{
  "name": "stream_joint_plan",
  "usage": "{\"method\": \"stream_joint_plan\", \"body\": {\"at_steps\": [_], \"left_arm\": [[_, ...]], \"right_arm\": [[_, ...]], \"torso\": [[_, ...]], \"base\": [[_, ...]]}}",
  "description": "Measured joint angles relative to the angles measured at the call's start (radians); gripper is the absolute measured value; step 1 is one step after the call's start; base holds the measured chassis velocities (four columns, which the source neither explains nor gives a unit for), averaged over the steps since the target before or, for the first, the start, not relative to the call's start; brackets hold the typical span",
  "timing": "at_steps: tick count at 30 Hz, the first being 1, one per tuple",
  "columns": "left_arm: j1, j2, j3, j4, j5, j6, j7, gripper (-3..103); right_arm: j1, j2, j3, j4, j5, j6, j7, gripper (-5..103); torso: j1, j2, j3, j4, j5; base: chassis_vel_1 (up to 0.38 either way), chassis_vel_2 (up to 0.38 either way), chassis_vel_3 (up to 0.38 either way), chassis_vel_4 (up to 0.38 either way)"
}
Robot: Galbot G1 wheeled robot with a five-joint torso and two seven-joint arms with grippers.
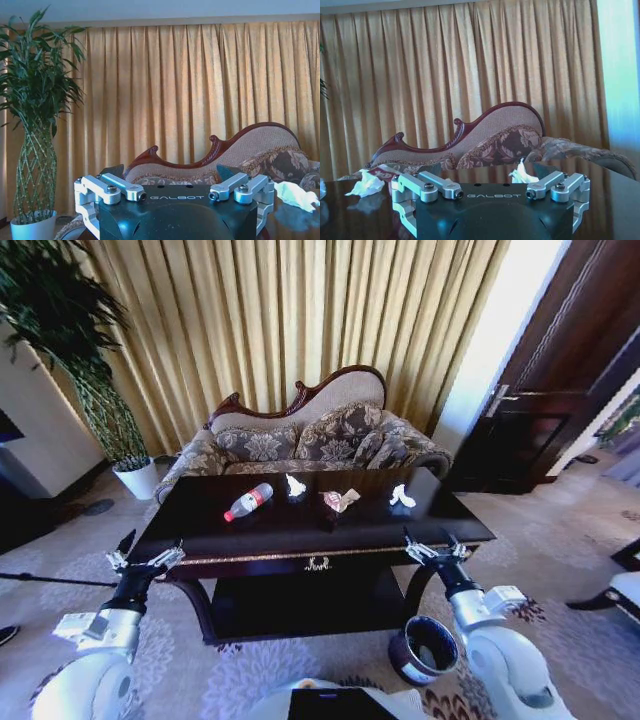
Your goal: Move to the front of the table and place the trash on the table into the trash bin.
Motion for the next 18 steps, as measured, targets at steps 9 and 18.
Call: {"method": "stream_joint_plan", "body": {"at_steps": [9, 18], "left_arm": [[0.011, -0.004, -0.008, -0.009, -0.002, 0.0, 0.0, 100], [0.011, -0.003, -0.008, -0.012, -0.001, 0.0, 0.0, 100]], "right_arm": [[0.008, -0.008, 0.001, -0.016, 0.017, 0.002, -0.005, 100], [0.003, -0.012, 0.01, -0.023, 0.033, 0.0, -0.008, 100]], "torso": [[-0.001, 0.0, 0.0, -0.0001, 0.0], [-0.001, 0.0, 0.0, 0.0, 0.0]], "base": [[-0.052, 0.051, 0.056, -0.045], [0.0, 0.0, 0.0, 0.0]]}}
